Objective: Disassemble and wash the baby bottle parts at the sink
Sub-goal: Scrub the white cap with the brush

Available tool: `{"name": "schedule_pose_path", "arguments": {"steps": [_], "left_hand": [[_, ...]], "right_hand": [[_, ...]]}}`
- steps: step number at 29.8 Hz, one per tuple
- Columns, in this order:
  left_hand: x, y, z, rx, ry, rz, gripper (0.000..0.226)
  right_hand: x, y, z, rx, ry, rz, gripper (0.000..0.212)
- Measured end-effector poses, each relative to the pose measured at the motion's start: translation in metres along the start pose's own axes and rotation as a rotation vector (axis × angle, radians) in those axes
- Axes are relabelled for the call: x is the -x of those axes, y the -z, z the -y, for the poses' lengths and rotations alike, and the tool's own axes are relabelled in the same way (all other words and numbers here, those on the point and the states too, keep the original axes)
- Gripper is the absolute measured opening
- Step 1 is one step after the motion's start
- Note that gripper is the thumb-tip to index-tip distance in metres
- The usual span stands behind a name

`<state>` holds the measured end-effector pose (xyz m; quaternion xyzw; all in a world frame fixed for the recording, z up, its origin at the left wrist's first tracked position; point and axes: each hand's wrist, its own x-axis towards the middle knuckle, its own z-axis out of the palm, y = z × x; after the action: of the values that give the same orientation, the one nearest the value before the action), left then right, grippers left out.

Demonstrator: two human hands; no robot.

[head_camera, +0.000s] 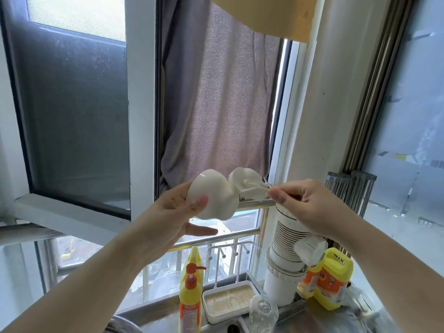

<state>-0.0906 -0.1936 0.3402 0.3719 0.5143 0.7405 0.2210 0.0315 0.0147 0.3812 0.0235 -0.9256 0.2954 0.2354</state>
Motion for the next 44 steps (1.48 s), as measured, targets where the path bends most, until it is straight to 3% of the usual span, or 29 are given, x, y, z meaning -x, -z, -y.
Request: {"name": "schedule_pose_path", "arguments": {"steps": [3,5,8,12,15,17,20,24,27,29,32,36,39,42,44], "left_hand": [[-0.002,-0.001,0.001,0.053,0.026,0.010,0.037],[-0.004,-0.001,-0.001,0.069,0.020,0.010,0.025],[-0.003,0.002,-0.004,-0.058,0.026,0.009,0.024],[-0.002,0.001,-0.001,-0.051,0.024,0.031,0.012],[-0.002,0.002,-0.001,-0.014,0.008,0.039,0.009],[0.000,0.004,-0.002,0.010,0.004,0.027,0.004],[0.001,0.001,-0.001,-0.012,0.014,-0.028,0.021],[0.002,0.000,-0.002,-0.043,-0.014,-0.048,0.036],[0.005,0.002,-0.001,-0.077,0.017,-0.027,0.038],[0.006,-0.003,-0.001,-0.103,0.037,0.013,0.037],[0.007,-0.005,-0.001,-0.073,0.009,0.023,0.035],[0.008,-0.008,-0.004,0.030,0.027,-0.001,0.015],[0.008,-0.017,-0.006,-0.009,-0.002,0.002,0.023],[0.010,-0.016,-0.007,-0.088,-0.003,0.030,0.032],[0.010,-0.016,-0.006,-0.122,0.006,0.030,0.043]], "right_hand": [[-0.003,-0.007,0.001,-0.008,0.060,0.003,0.028],[-0.001,-0.009,0.004,-0.004,0.072,0.071,0.031],[0.005,-0.002,0.004,0.008,0.004,0.157,0.029],[-0.007,-0.005,0.002,0.079,0.029,0.035,0.023],[-0.005,-0.009,0.007,0.055,0.075,0.103,0.031],[-0.004,-0.002,0.006,0.059,0.024,0.125,0.024],[-0.011,-0.002,0.006,0.044,0.024,0.053,0.016],[-0.007,-0.007,0.011,0.002,0.057,0.134,0.026],[-0.005,0.002,0.006,0.041,-0.022,0.073,0.021],[-0.009,-0.003,0.009,0.018,0.038,0.029,0.025],[-0.005,-0.004,0.016,-0.043,0.083,0.128,0.029],[-0.001,0.006,0.011,0.018,0.010,0.052,0.021],[-0.002,-0.001,0.016,-0.012,0.095,0.042,0.025],[0.005,0.007,0.016,-0.022,0.044,0.142,0.024],[0.004,0.013,0.013,-0.002,0.007,0.080,0.025]]}}
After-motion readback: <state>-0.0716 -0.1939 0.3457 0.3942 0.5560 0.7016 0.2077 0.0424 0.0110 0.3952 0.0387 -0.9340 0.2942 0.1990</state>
